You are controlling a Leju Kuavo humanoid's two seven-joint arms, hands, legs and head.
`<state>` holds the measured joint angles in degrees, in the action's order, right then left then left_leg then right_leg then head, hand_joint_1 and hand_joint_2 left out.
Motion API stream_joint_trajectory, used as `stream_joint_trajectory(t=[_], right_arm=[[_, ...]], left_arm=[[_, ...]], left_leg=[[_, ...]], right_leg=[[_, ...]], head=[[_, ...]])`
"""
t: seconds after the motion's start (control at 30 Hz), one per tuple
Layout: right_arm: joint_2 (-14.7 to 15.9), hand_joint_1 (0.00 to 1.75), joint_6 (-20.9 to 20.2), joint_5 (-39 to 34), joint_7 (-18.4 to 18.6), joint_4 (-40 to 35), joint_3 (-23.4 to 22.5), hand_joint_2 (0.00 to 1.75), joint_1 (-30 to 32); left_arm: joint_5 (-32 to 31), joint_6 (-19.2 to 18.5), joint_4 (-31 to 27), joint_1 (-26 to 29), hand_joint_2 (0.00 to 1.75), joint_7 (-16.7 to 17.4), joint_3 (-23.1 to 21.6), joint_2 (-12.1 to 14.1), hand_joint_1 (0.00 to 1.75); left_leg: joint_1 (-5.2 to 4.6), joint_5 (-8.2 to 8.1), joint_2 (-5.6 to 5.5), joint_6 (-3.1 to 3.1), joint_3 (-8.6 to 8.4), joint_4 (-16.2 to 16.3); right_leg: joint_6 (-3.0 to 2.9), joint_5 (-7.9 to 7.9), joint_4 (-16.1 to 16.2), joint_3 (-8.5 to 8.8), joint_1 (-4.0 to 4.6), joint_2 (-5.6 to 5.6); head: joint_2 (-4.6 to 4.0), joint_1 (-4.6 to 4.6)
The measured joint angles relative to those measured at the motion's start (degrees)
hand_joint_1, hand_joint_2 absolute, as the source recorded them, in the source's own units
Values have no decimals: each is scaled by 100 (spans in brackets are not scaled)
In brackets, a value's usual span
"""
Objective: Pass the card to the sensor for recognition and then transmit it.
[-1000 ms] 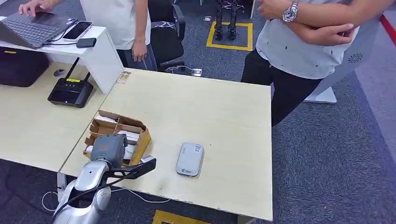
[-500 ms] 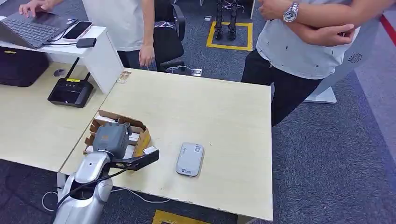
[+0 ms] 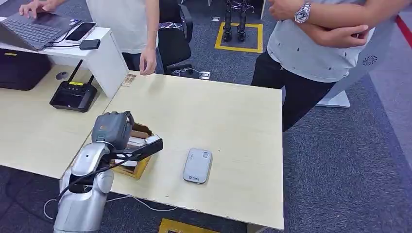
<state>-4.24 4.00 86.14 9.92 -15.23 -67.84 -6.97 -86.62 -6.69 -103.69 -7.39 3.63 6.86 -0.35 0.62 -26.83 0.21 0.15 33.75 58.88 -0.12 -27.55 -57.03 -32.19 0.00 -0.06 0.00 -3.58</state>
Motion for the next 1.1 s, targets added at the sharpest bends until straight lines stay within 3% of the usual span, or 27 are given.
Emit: stream_joint_trajectory(t=[0.6,0.87,1.1], right_arm=[[0,0,-2,90,-37,7,-2,0,-10],[0,0,-96,319,55,15,37,0,-222],[0,0,-136,380,94,31,55,0,-317]], left_arm=[[127,-61,20,-691,175,-57,302,-46,175],[-55,-260,969,-1933,175,53,485,-24,175],[-98,-240,1591,-2420,175,50,487,-221,175]], left_leg=[[0,1,-1,-1,1,0],[0,11,-2,-2,1,1],[-1,10,-1,-2,1,3]], right_leg=[[0,0,0,-2,0,-1],[-5,9,-1,-1,0,-1],[-7,10,-1,-2,0,0]], head=[[0,2],[0,2],[0,2]])
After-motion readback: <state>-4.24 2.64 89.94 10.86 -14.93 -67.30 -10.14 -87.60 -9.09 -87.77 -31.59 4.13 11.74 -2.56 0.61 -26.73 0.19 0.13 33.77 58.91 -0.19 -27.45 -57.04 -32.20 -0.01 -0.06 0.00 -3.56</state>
